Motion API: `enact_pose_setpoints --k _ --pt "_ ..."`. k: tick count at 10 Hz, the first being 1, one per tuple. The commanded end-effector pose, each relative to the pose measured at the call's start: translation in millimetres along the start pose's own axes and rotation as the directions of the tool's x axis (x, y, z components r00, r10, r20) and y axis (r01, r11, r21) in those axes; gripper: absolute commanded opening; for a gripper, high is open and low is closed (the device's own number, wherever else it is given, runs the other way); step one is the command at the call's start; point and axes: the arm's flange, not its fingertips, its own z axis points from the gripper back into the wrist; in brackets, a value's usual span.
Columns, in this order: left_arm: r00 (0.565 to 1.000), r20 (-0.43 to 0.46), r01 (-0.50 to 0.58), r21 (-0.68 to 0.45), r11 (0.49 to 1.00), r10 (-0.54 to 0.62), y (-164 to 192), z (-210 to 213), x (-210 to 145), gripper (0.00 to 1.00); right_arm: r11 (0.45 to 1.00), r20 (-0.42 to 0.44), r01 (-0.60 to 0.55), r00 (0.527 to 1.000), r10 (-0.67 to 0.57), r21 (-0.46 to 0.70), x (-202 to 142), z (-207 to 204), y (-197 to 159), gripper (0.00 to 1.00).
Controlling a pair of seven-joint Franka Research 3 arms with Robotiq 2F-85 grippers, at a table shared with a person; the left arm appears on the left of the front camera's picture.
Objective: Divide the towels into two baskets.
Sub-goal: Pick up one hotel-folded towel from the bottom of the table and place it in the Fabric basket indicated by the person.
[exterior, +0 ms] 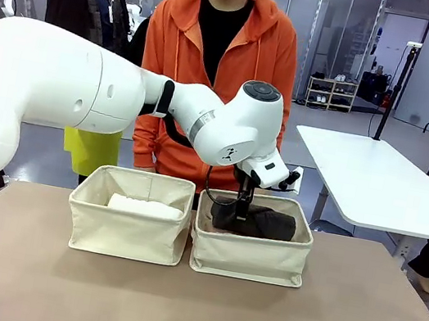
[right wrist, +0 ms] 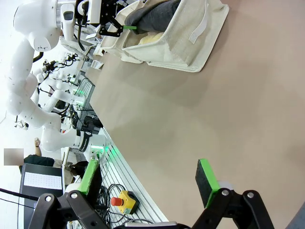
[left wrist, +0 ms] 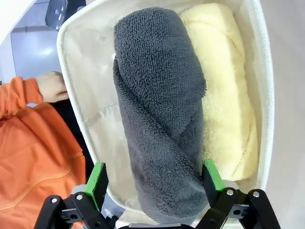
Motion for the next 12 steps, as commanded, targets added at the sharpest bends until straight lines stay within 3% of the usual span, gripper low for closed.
enact_pose_setpoints --k 1,8,9,12 --pt "1.0 -0.002 0.005 0.006 1.0 -0.005 1 1 0 0.99 1.0 0.005 0.006 1.0 -0.006 -0.009 -2 1 4 1.0" --pt "1.0 0.0 0.0 0.0 1.0 0.0 0 0 0 0.99 1.0 0.005 0.006 1.0 -0.006 -0.009 -2 1 4 1.0" --pt "0.988 0.143 -0.035 -0.161 0.986 0.059 5 15 4 0.99 1.0 0.005 0.006 1.0 -0.006 -0.009 -2 1 4 1.0" --pt "0.941 0.216 -0.186 -0.315 0.931 0.261 0 70 -27 0.99 1.0 0.005 0.006 1.0 -0.006 -0.009 -2 1 4 1.0"
